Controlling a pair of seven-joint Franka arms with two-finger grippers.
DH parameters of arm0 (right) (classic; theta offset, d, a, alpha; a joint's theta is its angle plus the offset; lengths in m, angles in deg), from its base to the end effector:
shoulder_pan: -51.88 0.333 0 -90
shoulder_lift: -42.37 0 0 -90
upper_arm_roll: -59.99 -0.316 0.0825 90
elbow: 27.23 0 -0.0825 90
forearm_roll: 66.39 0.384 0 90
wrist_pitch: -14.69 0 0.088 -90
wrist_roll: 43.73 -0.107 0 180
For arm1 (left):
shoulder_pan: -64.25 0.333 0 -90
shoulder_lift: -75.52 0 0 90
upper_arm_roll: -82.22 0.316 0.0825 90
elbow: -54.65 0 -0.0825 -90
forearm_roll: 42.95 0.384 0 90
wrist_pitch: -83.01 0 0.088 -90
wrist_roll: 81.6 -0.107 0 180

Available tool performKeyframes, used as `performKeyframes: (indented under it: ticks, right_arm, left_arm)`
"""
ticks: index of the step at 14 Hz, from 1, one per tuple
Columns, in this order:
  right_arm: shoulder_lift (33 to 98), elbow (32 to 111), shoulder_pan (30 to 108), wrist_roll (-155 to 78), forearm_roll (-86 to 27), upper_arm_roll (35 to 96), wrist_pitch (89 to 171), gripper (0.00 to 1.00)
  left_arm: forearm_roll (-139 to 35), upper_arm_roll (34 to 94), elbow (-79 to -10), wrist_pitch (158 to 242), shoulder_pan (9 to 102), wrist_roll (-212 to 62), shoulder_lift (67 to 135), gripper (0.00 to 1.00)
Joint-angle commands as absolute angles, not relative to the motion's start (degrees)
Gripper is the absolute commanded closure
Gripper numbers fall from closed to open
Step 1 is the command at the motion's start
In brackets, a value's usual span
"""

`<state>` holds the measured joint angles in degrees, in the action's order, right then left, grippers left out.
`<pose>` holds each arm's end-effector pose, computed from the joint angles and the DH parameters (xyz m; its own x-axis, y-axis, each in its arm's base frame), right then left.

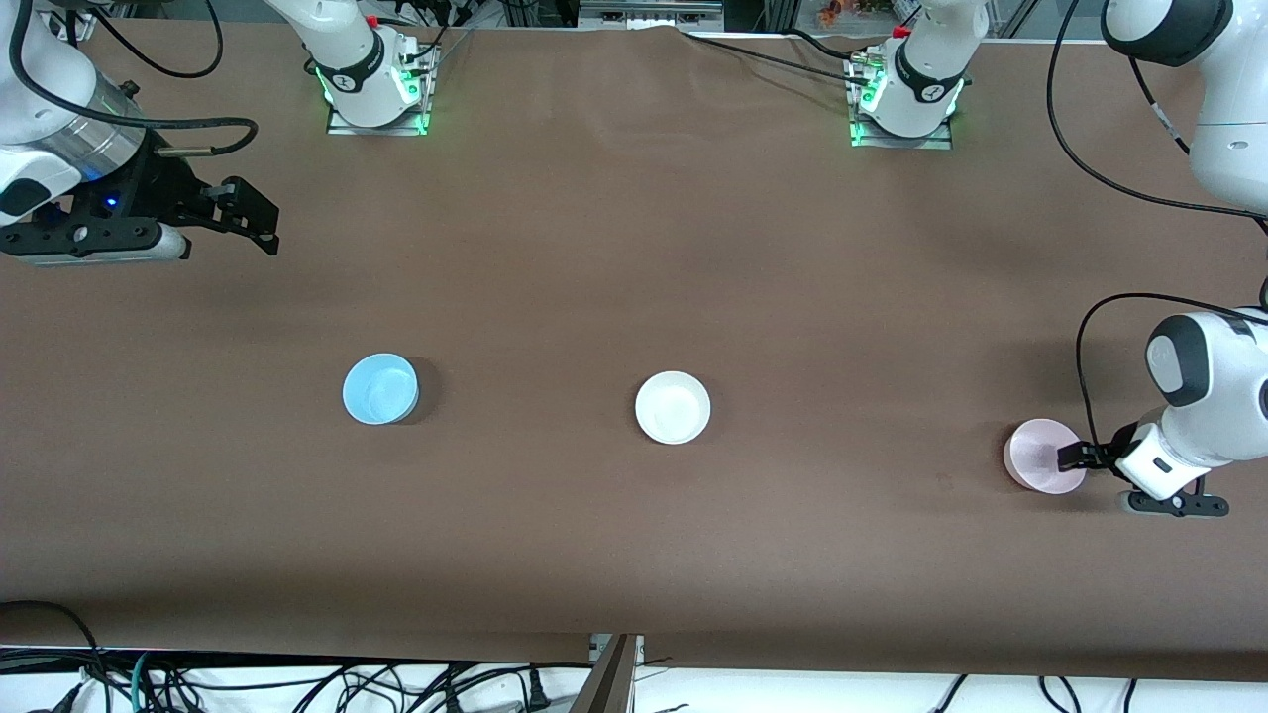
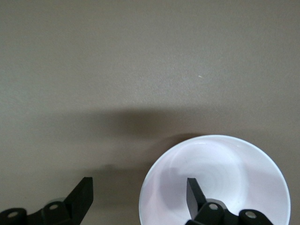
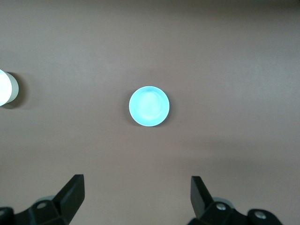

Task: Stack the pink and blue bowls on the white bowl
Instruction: 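Grasp the pink bowl rim with the left gripper while the right gripper reaches blue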

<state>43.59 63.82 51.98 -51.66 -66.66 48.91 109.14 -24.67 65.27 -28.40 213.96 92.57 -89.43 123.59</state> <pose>0.5576 0.1085 0.6110 0.9977 0.0567 0.0382 0.0569 -0.9984 -0.0047 0.7005 0.1893 0.2036 0.9983 -0.0469 0.0342 -0.0457 -0.9984 -0.0341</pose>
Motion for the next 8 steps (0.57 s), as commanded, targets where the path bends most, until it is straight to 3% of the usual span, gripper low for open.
performKeyframes:
  ticks: [1,8]
  right_arm:
    - [43.87,63.21,51.70,-51.65,-67.36,48.74,109.26,0.00]
    - [43.96,63.21,51.70,-51.65,-67.80,48.74,109.87,0.00]
  left_arm:
    - [-22.74,65.43,-30.16,215.64,92.81,-88.37,123.16,0.11]
    - [-22.74,65.26,-33.76,215.46,93.52,-89.16,120.44,0.11]
